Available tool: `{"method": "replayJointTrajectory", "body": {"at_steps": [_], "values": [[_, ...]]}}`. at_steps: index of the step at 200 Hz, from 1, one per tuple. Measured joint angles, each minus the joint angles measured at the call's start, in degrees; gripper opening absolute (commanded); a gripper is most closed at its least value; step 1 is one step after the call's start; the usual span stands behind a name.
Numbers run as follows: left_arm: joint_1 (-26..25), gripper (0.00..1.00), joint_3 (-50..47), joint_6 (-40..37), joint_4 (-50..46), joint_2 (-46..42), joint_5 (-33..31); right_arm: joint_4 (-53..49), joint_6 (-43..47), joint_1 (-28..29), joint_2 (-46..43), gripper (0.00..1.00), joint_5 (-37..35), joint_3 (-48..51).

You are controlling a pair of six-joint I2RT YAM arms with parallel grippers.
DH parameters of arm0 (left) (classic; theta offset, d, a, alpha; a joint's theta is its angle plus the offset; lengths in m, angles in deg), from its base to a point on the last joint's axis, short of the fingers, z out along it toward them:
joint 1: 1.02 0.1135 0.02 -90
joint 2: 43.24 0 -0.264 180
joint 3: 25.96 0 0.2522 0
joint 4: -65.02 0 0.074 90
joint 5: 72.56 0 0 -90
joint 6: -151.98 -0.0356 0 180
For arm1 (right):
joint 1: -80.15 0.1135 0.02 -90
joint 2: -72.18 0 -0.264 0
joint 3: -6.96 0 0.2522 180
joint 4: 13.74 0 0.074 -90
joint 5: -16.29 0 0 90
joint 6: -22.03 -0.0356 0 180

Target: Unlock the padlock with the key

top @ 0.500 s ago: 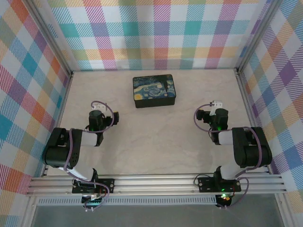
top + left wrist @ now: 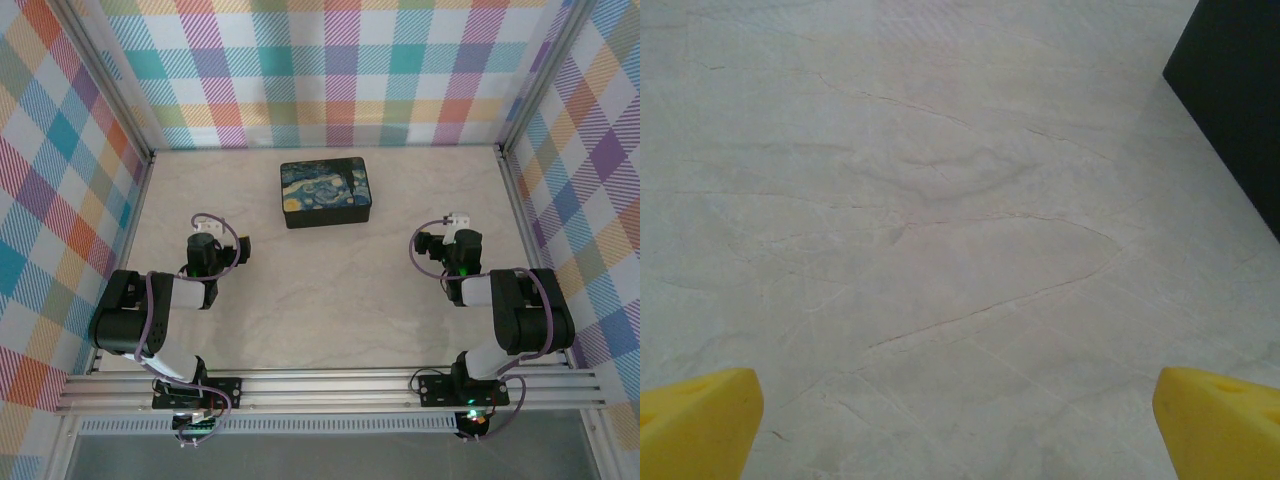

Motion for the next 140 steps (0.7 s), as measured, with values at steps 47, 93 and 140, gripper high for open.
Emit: {"method": "replayJointTrajectory", "body": {"at_steps": [47,93,140], "values": [[0.0,1.0,0.0,0.0,0.0,0.0,0.0,0.0,0.0,0.0,0.0,1.0,0.0,0.0],[0.0,1.0,0.0,0.0,0.0,0.0,0.0,0.0,0.0,0.0,0.0,1.0,0.0,0.0],[0.3,1.0,0.1,0.0,-0.3,0.0,1.0,-0.3,0.0,0.0,-0.1,1.0,0.0,0.0]]}}
